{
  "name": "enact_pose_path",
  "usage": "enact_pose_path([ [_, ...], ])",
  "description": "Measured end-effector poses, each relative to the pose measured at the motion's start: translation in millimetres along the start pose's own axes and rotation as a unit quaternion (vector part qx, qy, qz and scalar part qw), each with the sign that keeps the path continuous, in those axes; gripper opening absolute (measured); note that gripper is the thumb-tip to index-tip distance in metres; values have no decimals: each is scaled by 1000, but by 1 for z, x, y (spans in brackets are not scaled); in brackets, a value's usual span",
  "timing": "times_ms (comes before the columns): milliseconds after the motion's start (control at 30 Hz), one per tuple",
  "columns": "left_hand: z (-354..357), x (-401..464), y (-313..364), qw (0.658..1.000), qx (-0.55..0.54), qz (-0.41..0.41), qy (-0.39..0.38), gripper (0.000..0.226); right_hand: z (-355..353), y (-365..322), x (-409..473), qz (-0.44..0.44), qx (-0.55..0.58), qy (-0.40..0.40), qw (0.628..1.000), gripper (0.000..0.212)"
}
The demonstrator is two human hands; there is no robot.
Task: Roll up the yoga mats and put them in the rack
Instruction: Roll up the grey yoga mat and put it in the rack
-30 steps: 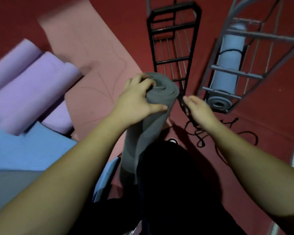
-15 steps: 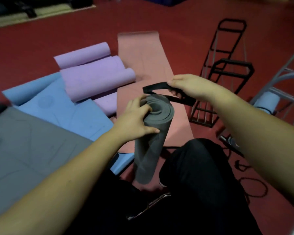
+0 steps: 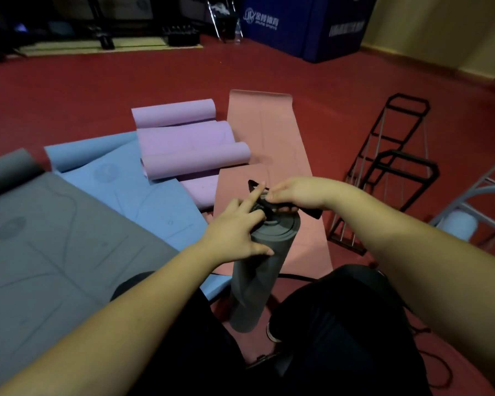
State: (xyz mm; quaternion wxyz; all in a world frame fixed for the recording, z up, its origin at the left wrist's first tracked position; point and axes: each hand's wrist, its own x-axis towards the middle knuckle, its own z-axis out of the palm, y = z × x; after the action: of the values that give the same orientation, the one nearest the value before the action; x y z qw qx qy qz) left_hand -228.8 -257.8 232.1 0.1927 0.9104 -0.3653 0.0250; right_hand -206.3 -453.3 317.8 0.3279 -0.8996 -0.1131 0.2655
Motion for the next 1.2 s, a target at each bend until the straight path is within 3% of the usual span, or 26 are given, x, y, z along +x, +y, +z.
enact_pose_path([
  [167, 3, -1, -6, 999, 24, 36, 24, 88, 16, 1, -15, -16, -84, 19, 996, 28],
  [367, 0, -1, -18, 999, 16, -9, 30, 84, 28, 37, -42, -62, -135, 152, 977, 35],
  [467, -4, -1, -26, 999, 6, -32, 37, 86, 29, 70, -49, -86, -247, 195, 945, 42],
  [567, -7, -2, -31, 997, -9, -64, 41, 79, 33, 97, -56, -58, -320, 234, 916, 45],
  [633, -8, -1, -32, 997, -9, -69, 42, 73, 42, 110, -57, -44, -320, 230, 918, 39],
  [767, -7, 2, -27, 999, -4, -47, 28, 75, 47, 108, -46, -30, -230, 207, 950, 39],
  [900, -2, -1, -22, 999, 4, -3, 39, 81, 33, 82, -32, 9, 52, 190, 980, 48],
  [967, 1, -3, -20, 999, 10, 8, 42, 82, 27, 72, -21, 42, 55, 182, 981, 49],
  [1033, 2, -3, -20, 999, 17, 11, 38, 82, 26, 67, -8, 64, 42, 186, 980, 35],
  [1100, 2, -4, -21, 998, 26, 15, 49, 83, 27, 59, 3, 72, 94, 184, 976, 31],
  [1200, 0, -5, -21, 998, 31, 20, 48, 82, 30, 48, 15, 85, 139, 181, 970, 58],
])
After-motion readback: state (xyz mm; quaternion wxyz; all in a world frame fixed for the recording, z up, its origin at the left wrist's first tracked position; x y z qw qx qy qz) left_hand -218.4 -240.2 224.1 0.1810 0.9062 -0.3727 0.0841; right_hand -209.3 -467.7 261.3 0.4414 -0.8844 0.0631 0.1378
